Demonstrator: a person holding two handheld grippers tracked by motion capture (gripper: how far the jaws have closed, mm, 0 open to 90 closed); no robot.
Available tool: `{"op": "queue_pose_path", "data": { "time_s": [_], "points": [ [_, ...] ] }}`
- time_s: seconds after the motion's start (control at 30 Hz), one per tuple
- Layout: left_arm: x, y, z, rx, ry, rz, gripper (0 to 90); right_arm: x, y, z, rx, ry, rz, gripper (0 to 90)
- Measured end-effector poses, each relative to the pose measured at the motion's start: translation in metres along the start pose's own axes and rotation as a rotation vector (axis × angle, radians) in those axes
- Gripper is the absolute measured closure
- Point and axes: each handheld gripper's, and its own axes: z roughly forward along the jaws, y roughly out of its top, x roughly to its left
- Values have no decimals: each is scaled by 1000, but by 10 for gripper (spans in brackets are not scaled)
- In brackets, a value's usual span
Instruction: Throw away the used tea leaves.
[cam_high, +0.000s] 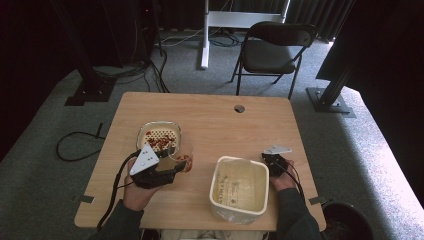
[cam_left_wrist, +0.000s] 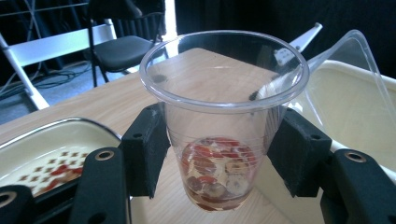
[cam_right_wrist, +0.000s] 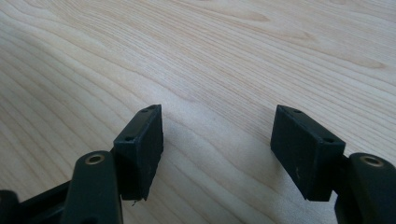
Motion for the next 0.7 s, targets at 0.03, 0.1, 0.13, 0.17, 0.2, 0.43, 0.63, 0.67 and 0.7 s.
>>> {"op": "queue_pose_path", "data": {
  "time_s": [0.03,0.1,0.13,0.17,0.2,0.43,0.63,0.67,0.7],
  "points": [
    [1,0,-2,-1,4,-1,411,0,0,0,0,0,0,337],
    [4,1,-7,1,17,-1,411,0,0,0,0,0,0,337],
    [5,1,-9,0,23,-2,411,0,0,0,0,0,1,338],
    [7,1,-11,-1,31,-3,411,0,0,0,0,0,0,337],
    [8,2,-13,-3,37,-4,411,0,0,0,0,0,0,338],
    [18,2,-29,-16,83,-24,410,0,0,0,0,0,1,338],
    [29,3,-44,-24,129,-33,410,0,0,0,0,-1,0,338],
    [31,3,-46,-25,139,-35,410,0,0,0,0,0,1,338],
    [33,3,-48,-25,148,-36,410,0,0,0,0,0,1,338]
  ]
}}
